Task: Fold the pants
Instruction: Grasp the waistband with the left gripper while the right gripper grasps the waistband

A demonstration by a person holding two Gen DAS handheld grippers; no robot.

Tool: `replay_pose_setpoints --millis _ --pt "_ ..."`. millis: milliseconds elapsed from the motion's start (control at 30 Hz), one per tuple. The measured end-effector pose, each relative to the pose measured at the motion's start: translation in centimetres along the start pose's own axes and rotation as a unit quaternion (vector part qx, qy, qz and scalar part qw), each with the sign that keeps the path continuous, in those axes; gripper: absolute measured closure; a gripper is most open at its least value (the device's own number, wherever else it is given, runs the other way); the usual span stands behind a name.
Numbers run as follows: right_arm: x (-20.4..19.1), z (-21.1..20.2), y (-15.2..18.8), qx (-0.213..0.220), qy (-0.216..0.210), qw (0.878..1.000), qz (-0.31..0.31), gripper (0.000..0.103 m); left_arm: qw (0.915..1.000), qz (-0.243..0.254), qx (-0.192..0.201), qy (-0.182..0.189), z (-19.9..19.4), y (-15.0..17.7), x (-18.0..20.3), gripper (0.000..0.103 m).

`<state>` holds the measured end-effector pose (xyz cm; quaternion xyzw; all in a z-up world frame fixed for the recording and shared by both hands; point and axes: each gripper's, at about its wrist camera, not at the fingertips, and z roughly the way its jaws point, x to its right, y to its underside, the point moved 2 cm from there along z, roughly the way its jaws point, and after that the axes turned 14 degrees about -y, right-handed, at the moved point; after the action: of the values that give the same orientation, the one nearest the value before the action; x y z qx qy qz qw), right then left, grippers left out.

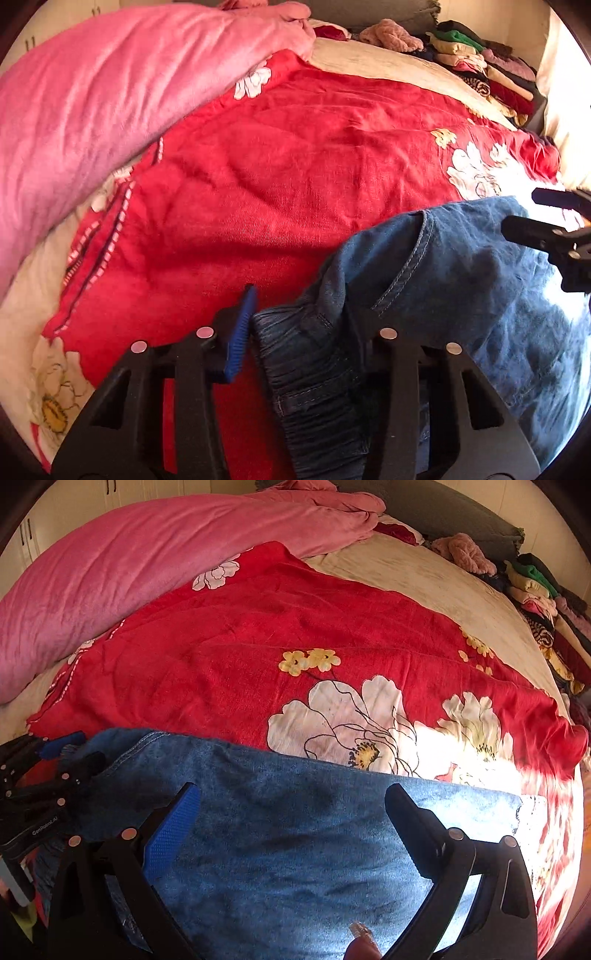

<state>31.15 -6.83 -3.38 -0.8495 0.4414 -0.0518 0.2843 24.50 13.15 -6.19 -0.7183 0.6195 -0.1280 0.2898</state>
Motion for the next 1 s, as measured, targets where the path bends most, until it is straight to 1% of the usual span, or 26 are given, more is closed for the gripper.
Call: replay_pose_setpoints --millis 67,200,267,367,400,433,467,500,533,600,700,800,867,1000 --pt "-0.3 0.3 -0.1 -0.002 0.000 1.000 -0.015 0.004 0.9998 0.001 0.021 0.001 -1.1 0.0 -0.1 0.074" --pt "-1.7 0.8 -0.4 -0.005 0.001 0.998 -0.066 0.004 0.9987 -0.004 0.051 0.006 -3.2 0.1 -1.0 0.075" --pt "-2.5 1.2 -0.6 -0.008 0.009 0.995 -0.103 0.004 0.9980 -0.004 0.062 0.008 -4.0 0.3 -1.1 0.075" --pt "-3.5 2.6 -0.5 -0.030 0.019 0.988 -0.151 0.005 0.9971 0.001 0.075 0.016 -5.4 0.5 -0.9 0.076" --pt "-3.8 3.0 -0.5 -0.036 0.019 0.986 -0.161 0.009 0.9966 0.003 0.080 0.020 -5.8 0.6 -0.8 0.076" --pt "-4.0 3.4 -0.4 -0.041 0.008 0.985 -0.168 0.016 0.9962 0.004 0.084 0.023 -6.0 0.5 -0.8 0.076" --pt "-4.2 3.7 -0.3 -0.049 -0.016 0.985 -0.166 0.037 0.9964 0.005 0.082 0.023 -5.9 0.4 -0.7 0.076" --pt "-4.3 3.8 -0.2 -0.054 -0.033 0.985 -0.160 0.053 0.9966 0.007 0.080 0.021 -5.7 0.4 -0.5 0.076" --pt "-4.5 3.8 -0.1 -0.051 -0.041 0.986 -0.156 0.056 0.9967 0.010 0.079 0.015 -5.4 0.4 -0.4 0.076" --pt "-4.9 3.5 0.1 -0.037 -0.055 0.986 -0.152 0.075 0.9968 0.011 0.078 0.010 -5.1 0.5 -0.4 0.076" --pt "-5.1 2.2 0.8 -0.009 -0.066 0.988 -0.140 0.087 0.9964 0.008 0.084 0.007 -5.3 0.6 -0.6 0.076" --pt "-4.8 0.0 1.5 0.022 -0.081 0.990 -0.115 0.091 0.9960 0.008 0.088 0.005 -5.6 1.0 -0.7 0.076" --pt "-4.8 -1.6 2.0 0.042 -0.094 0.990 -0.100 0.092 0.9959 0.007 0.090 0.006 -5.9 1.2 -0.7 0.076" --pt "-5.1 -5.3 3.8 0.080 -0.110 0.987 -0.082 0.093 0.9943 0.007 0.107 0.007 -7.6 1.8 -0.6 0.076"
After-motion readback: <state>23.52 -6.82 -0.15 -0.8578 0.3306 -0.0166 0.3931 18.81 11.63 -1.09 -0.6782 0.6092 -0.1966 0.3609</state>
